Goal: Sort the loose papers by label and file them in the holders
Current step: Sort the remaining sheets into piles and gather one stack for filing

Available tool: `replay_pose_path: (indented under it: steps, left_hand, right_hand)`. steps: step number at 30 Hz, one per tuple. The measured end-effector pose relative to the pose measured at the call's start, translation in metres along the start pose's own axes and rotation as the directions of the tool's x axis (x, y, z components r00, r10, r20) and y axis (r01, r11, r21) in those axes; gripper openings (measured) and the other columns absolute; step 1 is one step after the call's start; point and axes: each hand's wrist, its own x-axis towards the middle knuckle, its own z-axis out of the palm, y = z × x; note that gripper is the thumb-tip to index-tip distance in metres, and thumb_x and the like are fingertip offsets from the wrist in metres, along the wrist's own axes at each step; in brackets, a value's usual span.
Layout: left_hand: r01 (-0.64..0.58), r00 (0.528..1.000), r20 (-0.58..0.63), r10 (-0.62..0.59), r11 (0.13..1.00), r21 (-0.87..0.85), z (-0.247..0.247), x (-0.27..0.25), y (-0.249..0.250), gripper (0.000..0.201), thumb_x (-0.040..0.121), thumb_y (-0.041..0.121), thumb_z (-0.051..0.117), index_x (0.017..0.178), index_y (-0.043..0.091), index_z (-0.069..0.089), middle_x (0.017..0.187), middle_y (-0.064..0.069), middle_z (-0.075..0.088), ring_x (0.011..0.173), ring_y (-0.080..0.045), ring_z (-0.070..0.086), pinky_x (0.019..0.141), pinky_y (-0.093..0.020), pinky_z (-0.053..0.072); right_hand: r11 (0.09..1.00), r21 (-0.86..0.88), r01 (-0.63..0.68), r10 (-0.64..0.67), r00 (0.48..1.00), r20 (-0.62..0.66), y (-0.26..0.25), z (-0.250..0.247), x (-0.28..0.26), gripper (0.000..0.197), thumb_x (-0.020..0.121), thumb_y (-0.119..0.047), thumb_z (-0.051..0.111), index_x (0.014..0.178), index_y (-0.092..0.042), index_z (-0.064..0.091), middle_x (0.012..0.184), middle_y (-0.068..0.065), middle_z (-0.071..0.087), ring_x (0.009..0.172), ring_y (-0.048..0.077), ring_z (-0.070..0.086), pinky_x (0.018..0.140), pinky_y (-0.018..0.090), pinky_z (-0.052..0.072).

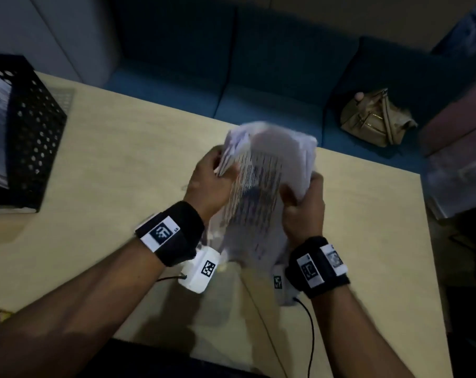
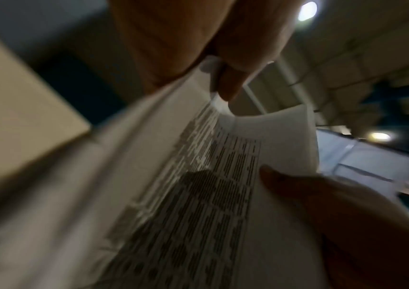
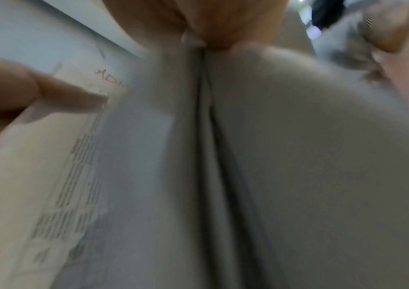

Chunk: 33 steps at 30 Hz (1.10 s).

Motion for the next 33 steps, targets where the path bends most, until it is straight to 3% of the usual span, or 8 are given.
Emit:
replay_pose_path:
  steps: [6, 10, 15, 18, 21, 25, 29, 33]
  left_hand:
    - [-0.527, 0.844, 0.003, 0.536, 0.83, -0.185, -0.026, -0.027, 0.028, 0.056, 0.092, 0.003, 0.057, 0.139, 0.025, 0.035, 0.13, 0.013, 0.05, 0.119, 0.003, 0.05, 0.095, -0.014, 0.043]
    - [-0.646, 0.76, 0.075, 0.646, 0.737, 0.202, -0.041, -0.033, -0.011, 0.081, 0.088, 0.013, 0.062, 0.147, 0.042, 0.016, 0.142, -0.009, 0.035, 0.133, -0.022, 0.04, 0.105, -0.027, 0.041]
    - [-0.752, 0.653, 0.167, 0.739, 0.608, 0.254, -0.064, -0.026, -0.005, 0.04, 0.083, -0.007, 0.058, 0.114, 0.018, 0.056, 0.132, -0.016, 0.036, 0.117, -0.017, 0.054, 0.094, -0.032, 0.049]
    - [-0.746, 0.666, 0.232, 0.709, 0.626, 0.227, -0.07, -0.023, -0.005, 0.016, 0.089, 0.006, 0.056, 0.103, 0.014, 0.058, 0.128, -0.017, 0.043, 0.106, -0.019, 0.061, 0.088, -0.029, 0.05]
    - [-0.702, 0.711, 0.227, 0.666, 0.689, 0.179, -0.071, -0.023, -0.01, 0.019, 0.088, 0.005, 0.058, 0.105, 0.015, 0.055, 0.122, -0.015, 0.051, 0.116, -0.022, 0.058, 0.093, -0.032, 0.049]
    - [-0.665, 0.74, 0.168, 0.652, 0.747, 0.028, -0.07, -0.025, -0.016, 0.028, 0.09, 0.003, 0.055, 0.115, 0.016, 0.054, 0.122, -0.006, 0.056, 0.114, -0.025, 0.06, 0.089, -0.044, 0.053]
    - [-0.464, 0.879, 0.105, 0.465, 0.885, -0.031, -0.065, -0.029, -0.015, 0.067, 0.089, 0.019, 0.067, 0.142, 0.039, 0.031, 0.13, -0.004, 0.058, 0.115, -0.029, 0.061, 0.09, -0.04, 0.053]
    - [-0.29, 0.954, 0.058, 0.293, 0.955, -0.055, -0.058, -0.026, -0.015, 0.039, 0.1, 0.012, 0.041, 0.12, 0.032, 0.067, 0.12, 0.013, 0.068, 0.112, -0.001, 0.061, 0.095, -0.013, 0.044]
  right_hand:
    - [0.965, 0.128, 0.227, -0.203, 0.963, -0.178, -0.036, -0.002, -0.02, 0.047, 0.088, -0.012, 0.066, 0.126, -0.004, 0.04, 0.097, -0.03, 0.04, 0.077, -0.027, 0.045, 0.062, -0.003, 0.033]
    - [0.955, 0.18, 0.235, -0.234, 0.972, -0.025, -0.009, 0.006, -0.028, 0.053, 0.081, -0.006, 0.072, 0.119, -0.003, 0.036, 0.103, -0.021, 0.041, 0.089, -0.031, 0.044, 0.069, -0.003, 0.037]
    - [0.812, 0.132, 0.568, -0.558, 0.823, -0.107, -0.025, -0.009, -0.008, 0.072, 0.081, -0.015, 0.072, 0.132, -0.019, 0.021, 0.134, -0.018, 0.038, 0.116, 0.0, 0.048, 0.086, 0.016, 0.048]
    - [0.718, -0.079, 0.692, -0.694, 0.72, 0.007, -0.032, -0.016, 0.006, 0.049, 0.089, -0.024, 0.063, 0.131, -0.021, 0.038, 0.123, 0.018, 0.053, 0.11, 0.021, 0.052, 0.086, 0.017, 0.046]
    - [0.7, -0.185, 0.69, -0.687, 0.721, 0.09, -0.035, -0.016, 0.008, 0.033, 0.091, -0.028, 0.057, 0.121, -0.02, 0.047, 0.115, 0.022, 0.056, 0.102, 0.022, 0.051, 0.076, 0.023, 0.046]
    - [0.697, -0.096, 0.711, -0.706, 0.703, 0.081, -0.033, -0.018, 0.008, 0.046, 0.09, -0.029, 0.057, 0.127, -0.011, 0.037, 0.117, 0.025, 0.055, 0.107, 0.025, 0.051, 0.09, 0.001, 0.035]
    - [0.815, 0.074, 0.575, -0.576, 0.817, -0.013, -0.029, -0.009, 0.003, 0.066, 0.08, -0.023, 0.074, 0.131, -0.019, 0.032, 0.129, -0.018, 0.046, 0.106, -0.002, 0.053, 0.086, 0.007, 0.042]
    - [0.963, 0.206, 0.172, -0.184, 0.982, 0.042, -0.011, 0.014, -0.002, 0.076, 0.064, -0.033, 0.081, 0.126, -0.001, 0.05, 0.113, -0.025, 0.057, 0.101, -0.005, 0.059, 0.075, 0.017, 0.049]
